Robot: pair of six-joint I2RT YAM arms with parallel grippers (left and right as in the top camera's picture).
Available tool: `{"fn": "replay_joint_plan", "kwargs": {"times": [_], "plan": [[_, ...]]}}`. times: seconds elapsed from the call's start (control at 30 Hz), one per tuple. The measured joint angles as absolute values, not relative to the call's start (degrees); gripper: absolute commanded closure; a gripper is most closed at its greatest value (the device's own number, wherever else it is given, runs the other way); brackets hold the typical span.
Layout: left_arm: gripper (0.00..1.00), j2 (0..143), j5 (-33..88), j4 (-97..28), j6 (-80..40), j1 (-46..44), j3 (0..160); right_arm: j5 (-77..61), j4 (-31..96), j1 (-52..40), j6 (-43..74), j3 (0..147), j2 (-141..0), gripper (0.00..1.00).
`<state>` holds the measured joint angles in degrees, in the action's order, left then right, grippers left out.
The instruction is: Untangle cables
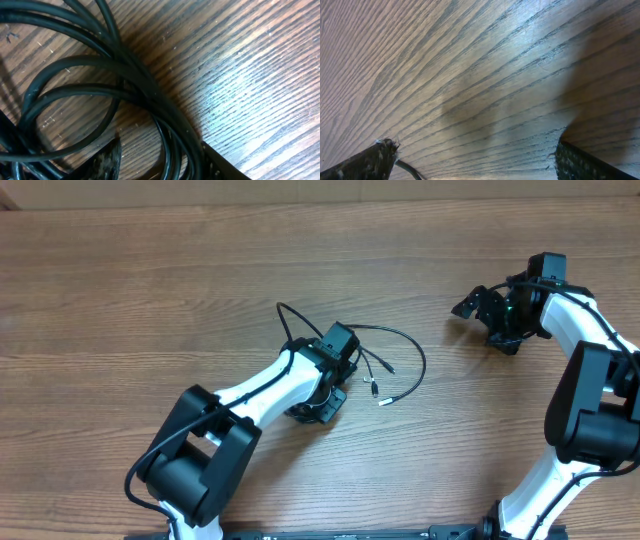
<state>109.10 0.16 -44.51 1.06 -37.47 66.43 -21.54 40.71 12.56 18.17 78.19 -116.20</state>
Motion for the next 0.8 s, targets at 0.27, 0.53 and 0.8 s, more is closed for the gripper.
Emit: {"fn": "replay_joint_plan", "kwargs": {"times": [0.27,0.53,0.8], "plan": [[0.96,108.0,-2.8,-44.1,-1.0,-39.6,64.9,-21.5,40.7,12.6,18.2,78.2,-116.2,0.00],[0.96,99.2,1.2,-46.5,-2.7,-31.9,75.0,-21.5,40.7,12.6,18.2,78.2,-116.2,0.00],[0.96,81.4,9.1,-24.2,-11.1,-17.4,97.3,-21.4,40.7,12.6,18.2,78.2,-116.2,0.00]]}}
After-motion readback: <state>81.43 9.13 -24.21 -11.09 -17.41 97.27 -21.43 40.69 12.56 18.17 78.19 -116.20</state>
